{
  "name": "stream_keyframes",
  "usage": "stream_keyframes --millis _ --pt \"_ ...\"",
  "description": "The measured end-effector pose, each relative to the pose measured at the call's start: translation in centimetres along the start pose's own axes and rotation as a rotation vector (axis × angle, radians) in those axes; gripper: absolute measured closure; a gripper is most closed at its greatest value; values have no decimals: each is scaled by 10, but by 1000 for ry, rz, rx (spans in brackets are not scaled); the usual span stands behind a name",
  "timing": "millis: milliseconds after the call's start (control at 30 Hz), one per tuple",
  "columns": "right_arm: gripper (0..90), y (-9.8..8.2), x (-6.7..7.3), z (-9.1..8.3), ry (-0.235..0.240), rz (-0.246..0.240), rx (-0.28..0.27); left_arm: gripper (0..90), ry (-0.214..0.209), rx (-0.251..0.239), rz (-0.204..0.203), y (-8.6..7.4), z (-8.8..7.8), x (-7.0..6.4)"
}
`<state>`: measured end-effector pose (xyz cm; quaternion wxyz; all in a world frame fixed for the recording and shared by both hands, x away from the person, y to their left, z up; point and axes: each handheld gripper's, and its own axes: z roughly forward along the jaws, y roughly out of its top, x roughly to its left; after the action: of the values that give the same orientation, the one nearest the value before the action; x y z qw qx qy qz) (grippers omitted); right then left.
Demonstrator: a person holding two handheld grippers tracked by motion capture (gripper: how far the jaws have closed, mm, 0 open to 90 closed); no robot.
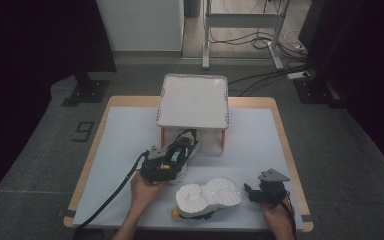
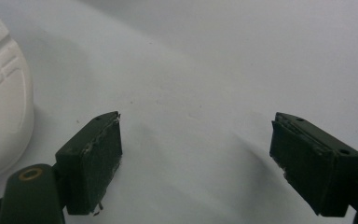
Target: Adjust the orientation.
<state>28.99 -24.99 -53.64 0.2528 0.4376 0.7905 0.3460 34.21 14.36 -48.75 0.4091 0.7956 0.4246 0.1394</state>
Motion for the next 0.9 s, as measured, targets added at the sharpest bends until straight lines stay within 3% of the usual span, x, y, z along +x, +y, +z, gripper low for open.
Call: stream_keyframes --millis 133,300,500,667,900 --pt "163 0 0 0 -1 -1 0 264 51 -13 -23 3 -11 5" --pt "163 0 0 0 0 -1 -1 264 96 -78 -66 2 -18 11" --pt "162 0 0 0 0 0 0 288 109 -117 -84 3 -19 10" --pt "162 0 0 0 2 0 2 302 119 -183 -120 8 -18 14" --pt "162 0 0 0 0 1 1 301 138 -202 -118 14 -12 15"
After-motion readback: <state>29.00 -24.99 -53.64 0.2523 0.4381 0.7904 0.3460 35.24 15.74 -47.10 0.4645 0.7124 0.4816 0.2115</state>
